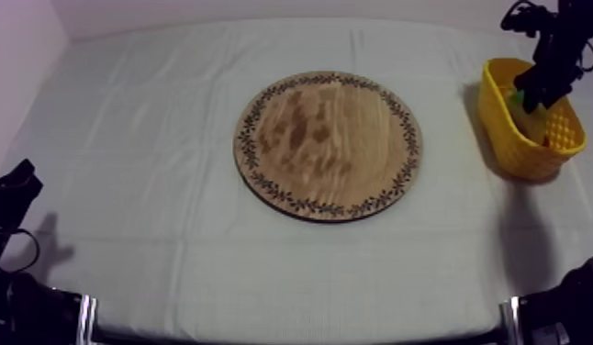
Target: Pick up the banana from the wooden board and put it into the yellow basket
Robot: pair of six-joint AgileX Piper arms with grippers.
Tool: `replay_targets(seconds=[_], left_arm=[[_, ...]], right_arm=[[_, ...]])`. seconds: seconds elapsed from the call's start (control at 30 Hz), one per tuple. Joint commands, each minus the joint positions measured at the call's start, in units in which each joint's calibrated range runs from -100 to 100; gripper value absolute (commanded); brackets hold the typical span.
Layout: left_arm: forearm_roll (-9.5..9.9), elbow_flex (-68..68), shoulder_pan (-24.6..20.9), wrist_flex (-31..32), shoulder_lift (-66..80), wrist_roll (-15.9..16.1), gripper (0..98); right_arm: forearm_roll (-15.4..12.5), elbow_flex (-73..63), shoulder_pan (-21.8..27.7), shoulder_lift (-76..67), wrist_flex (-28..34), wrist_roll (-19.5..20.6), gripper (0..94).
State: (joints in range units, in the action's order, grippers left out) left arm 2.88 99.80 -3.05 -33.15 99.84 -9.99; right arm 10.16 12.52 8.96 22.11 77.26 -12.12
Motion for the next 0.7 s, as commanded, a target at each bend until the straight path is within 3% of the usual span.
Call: replay_targets(seconds=[0.0, 0.13, 0.33, 0.43, 0.67], left_arm=[[-0.02, -0.02, -0.02, 0.01, -0.02, 0.0, 0.1], [-0.02, -0.02, -0.02, 0.01, -0.02, 0.0, 0.1], [-0.02, -0.02, -0.02, 0.01, -0.02, 0.0, 0.1], [-0.02, -0.02, -0.02, 0.01, -0.02, 0.0, 0.1], [-0.02, -0.02, -0.02, 0.01, -0.02, 0.0, 0.1]], right_arm=[[0.13, 0.15, 0.03, 0.04, -0.06, 0.17, 63.5], [0.28, 0.62, 0.07, -0.56, -0.22, 0.5, 77.1], [-0.58, 1.39, 0.57, -4.88, -0.06, -0.33, 78.2], [-1.79, 1.69, 1.12, -8.75, 0.45, -1.26, 74.5], [-4.07, 4.56, 1.56, -20.34, -0.07, -2.79, 53.4]])
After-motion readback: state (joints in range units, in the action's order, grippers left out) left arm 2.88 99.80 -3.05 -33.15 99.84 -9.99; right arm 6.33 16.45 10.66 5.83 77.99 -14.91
